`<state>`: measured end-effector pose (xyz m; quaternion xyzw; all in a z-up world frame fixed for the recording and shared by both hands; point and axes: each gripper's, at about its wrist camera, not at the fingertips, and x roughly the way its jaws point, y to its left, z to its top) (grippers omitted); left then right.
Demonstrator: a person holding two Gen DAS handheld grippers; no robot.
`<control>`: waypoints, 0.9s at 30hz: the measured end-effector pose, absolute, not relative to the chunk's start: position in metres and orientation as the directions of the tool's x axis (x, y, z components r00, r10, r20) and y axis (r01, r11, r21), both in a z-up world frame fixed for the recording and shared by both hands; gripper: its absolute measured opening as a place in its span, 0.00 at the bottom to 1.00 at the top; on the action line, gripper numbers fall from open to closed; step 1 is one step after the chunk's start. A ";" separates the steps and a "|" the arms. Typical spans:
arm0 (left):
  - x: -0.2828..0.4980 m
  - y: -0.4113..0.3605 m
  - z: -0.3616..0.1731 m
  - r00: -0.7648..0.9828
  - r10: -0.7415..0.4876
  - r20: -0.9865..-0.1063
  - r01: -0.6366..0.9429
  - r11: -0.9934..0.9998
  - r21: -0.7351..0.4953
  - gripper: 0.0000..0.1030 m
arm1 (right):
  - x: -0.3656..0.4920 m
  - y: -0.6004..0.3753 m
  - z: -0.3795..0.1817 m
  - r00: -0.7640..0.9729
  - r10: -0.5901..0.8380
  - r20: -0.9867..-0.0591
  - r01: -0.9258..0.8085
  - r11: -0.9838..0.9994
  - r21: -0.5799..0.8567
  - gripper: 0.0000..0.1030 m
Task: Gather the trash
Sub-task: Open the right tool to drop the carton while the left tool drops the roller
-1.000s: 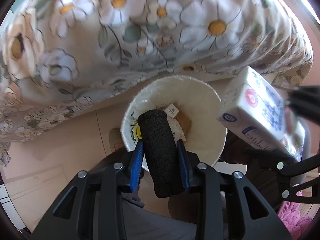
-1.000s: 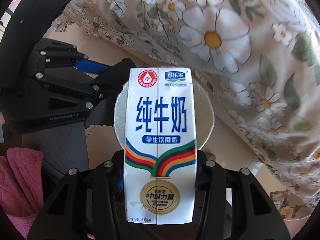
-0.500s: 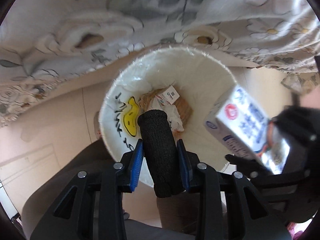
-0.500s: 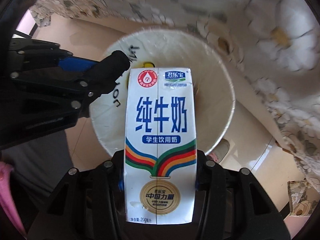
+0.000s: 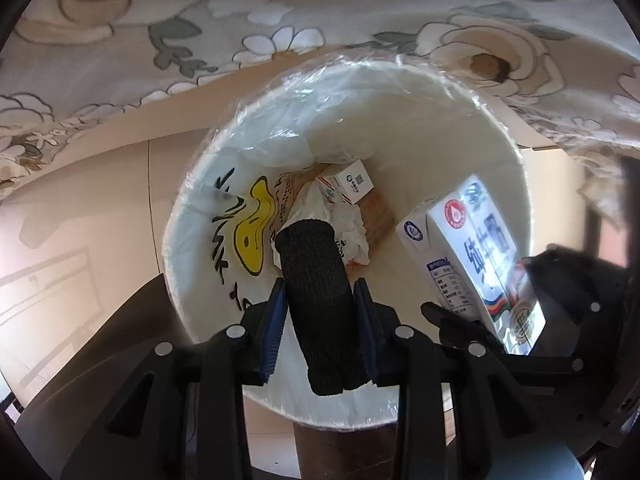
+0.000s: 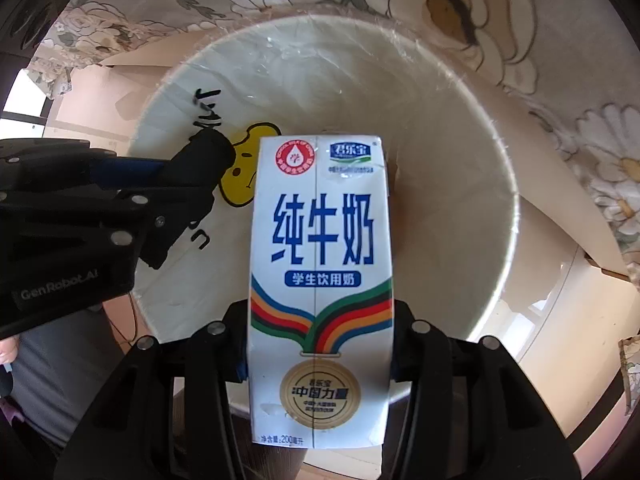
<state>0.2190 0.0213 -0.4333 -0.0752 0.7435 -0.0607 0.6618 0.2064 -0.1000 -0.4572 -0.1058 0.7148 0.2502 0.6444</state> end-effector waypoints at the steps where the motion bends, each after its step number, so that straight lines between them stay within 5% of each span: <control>1: 0.219 0.021 -0.436 -0.118 -0.193 -0.974 -0.031 0.981 -0.191 0.35 | 0.206 -0.100 -0.459 -0.144 0.170 -0.975 -0.471 0.854 0.219 0.47; 13: 0.222 0.016 -0.457 -0.156 -0.188 -0.970 -0.022 0.982 -0.186 0.36 | 0.201 -0.094 -0.470 -0.114 0.155 -0.981 -0.473 0.860 0.191 0.47; 18: 0.224 0.009 -0.453 -0.119 -0.142 -0.983 0.006 0.990 -0.144 0.56 | 0.198 -0.087 -0.472 -0.116 0.125 -0.985 -0.491 0.855 0.166 0.51; 27: 0.222 0.003 -0.458 -0.134 -0.145 -0.980 0.020 0.989 -0.149 0.56 | 0.191 -0.081 -0.463 -0.104 0.117 -0.988 -0.516 0.843 0.154 0.53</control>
